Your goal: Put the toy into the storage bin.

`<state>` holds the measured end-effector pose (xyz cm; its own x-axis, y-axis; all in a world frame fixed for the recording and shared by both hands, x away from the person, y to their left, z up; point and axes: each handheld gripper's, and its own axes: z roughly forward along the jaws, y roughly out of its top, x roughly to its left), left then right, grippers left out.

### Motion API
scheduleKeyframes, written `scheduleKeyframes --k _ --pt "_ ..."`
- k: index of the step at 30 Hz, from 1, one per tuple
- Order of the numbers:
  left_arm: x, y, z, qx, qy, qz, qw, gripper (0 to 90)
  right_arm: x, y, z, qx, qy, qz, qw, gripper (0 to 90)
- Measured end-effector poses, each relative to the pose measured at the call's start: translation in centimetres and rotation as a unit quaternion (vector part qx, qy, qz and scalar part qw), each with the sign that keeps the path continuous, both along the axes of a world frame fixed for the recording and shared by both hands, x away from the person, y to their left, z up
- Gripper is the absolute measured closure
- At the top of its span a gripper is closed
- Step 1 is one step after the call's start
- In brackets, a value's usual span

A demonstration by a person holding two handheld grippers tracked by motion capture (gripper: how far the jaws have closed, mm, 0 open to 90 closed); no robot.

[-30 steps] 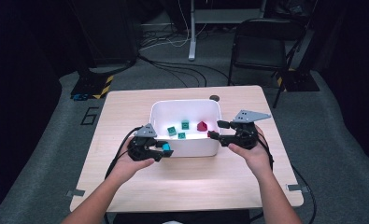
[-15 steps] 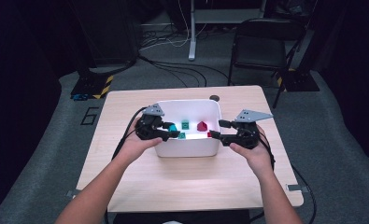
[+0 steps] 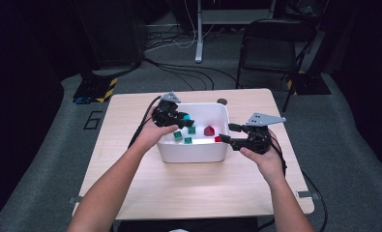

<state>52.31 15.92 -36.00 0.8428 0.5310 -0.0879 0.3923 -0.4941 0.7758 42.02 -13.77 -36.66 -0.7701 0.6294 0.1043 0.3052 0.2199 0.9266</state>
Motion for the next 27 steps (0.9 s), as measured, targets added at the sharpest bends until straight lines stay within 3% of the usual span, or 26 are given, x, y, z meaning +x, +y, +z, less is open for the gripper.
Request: scheduleKeyframes --k 6,10,14,18,27 --pt "1.9 -1.5 -0.9 0.0 0.005 -0.005 1.0 55.0 -0.1 -0.1 0.0 0.002 0.0 0.0 1.0 41.2" --pt "2.8 -2.5 -1.6 0.011 0.008 -0.007 0.9999 55.0 -0.1 -0.3 0.1 0.006 0.0 -0.003 1.0 41.3" --pt "3.5 -3.2 -2.3 0.013 0.013 0.001 0.9998 55.0 -0.2 -0.6 0.2 0.009 -0.002 -0.004 1.0 41.2" --pt "3.8 -3.5 -2.9 0.031 0.013 0.009 0.9994 54.5 -0.2 -0.7 0.3 0.01 -0.003 -0.005 0.9999 41.2" --pt "3.7 -2.7 -2.2 0.033 0.007 0.026 0.9991 42.2 -0.1 -0.7 0.3 0.011 -0.003 -0.006 0.9999 41.2"
